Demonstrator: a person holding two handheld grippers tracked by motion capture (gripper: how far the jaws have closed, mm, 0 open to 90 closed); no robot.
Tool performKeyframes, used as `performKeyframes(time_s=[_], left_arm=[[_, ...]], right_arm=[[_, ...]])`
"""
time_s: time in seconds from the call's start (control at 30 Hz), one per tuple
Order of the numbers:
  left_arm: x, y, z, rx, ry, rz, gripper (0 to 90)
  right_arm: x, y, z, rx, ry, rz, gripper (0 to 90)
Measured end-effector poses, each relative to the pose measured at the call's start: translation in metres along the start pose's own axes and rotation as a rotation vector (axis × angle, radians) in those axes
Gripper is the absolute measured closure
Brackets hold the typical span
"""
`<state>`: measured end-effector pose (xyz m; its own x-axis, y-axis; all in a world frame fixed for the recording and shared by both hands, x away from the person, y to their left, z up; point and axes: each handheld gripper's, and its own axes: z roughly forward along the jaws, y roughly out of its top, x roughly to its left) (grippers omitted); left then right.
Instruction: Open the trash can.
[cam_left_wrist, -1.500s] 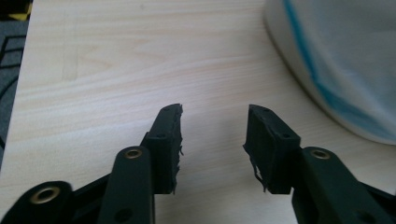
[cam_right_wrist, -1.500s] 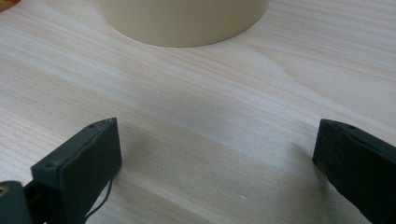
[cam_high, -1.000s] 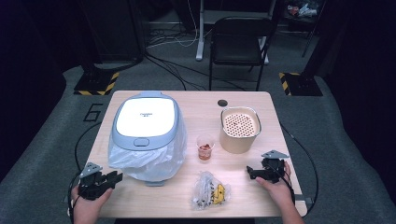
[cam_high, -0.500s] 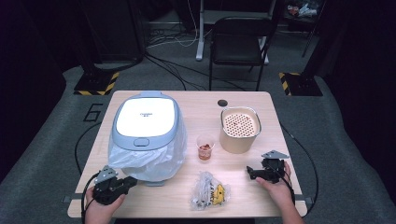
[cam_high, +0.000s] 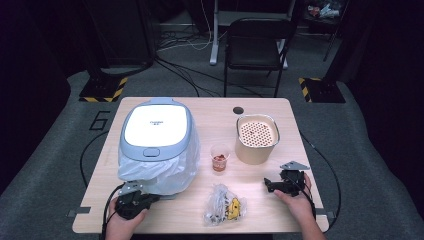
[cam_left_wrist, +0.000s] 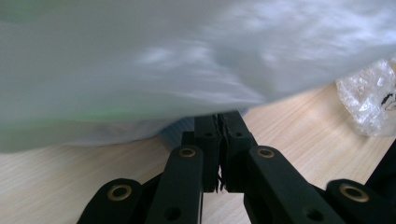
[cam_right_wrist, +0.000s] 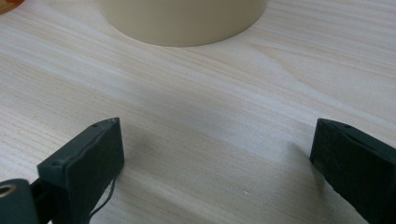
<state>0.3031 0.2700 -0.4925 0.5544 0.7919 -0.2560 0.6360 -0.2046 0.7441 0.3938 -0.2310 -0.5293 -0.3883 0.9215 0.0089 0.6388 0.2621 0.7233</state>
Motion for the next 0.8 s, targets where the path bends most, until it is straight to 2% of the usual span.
performKeyframes(time_s=[0.03, 0.1, 0.17, 0.23, 0.27, 0.3, 0.47, 0.63, 0.67, 0.7, 0.77, 0.8], left_arm=[[-0.001, 0.0, 0.002, 0.002, 0.0, 0.033, 87.0], [-0.005, 0.0, 0.005, 0.002, 0.009, 0.045, 87.0], [-0.006, 0.0, 0.007, -0.009, 0.013, 0.022, 87.0], [-0.004, 0.001, 0.009, -0.013, 0.007, 0.025, 87.0], [-0.004, 0.002, 0.01, -0.013, 0.016, 0.025, 87.0], [-0.003, 0.002, 0.012, -0.007, 0.022, 0.04, 87.1], [-0.002, 0.002, 0.017, -0.011, 0.026, 0.036, 87.2], [0.0, 0.0, 0.019, -0.003, 0.033, 0.067, 89.3], [0.001, 0.001, 0.019, 0.0, 0.04, 0.088, 90.0], [0.0, 0.001, 0.021, -0.003, 0.036, 0.082, 90.0], [0.002, 0.002, 0.021, 0.008, 0.021, 0.094, 90.0], [0.002, 0.001, 0.021, 0.007, 0.026, 0.096, 90.0]], right_arm=[[0.0, 0.0, 0.0, 0.0, -0.001, 0.0, 2.1], [0.0, 0.0, 0.0, 0.001, -0.001, 0.0, 2.1], [0.0, 0.0, 0.0, 0.001, 0.0, 0.0, 2.2], [0.0, 0.0, 0.0, 0.0, 0.0, 0.0, 2.1], [0.0, 0.0, 0.0, 0.001, -0.001, 0.0, 2.2], [0.0, 0.0, 0.0, 0.0, -0.001, 0.0, 2.2], [0.0, 0.0, 0.0, -0.002, 0.002, -0.002, 2.6], [0.001, 0.0, -0.002, -0.001, -0.007, 0.006, 7.7], [0.001, 0.0, -0.003, 0.0, -0.004, 0.005, 9.3], [0.001, 0.0, -0.004, 0.005, -0.003, 0.0, 11.0], [0.002, 0.001, -0.005, 0.006, -0.002, -0.001, 13.8], [0.003, 0.001, -0.006, 0.013, -0.003, 0.003, 13.8]])
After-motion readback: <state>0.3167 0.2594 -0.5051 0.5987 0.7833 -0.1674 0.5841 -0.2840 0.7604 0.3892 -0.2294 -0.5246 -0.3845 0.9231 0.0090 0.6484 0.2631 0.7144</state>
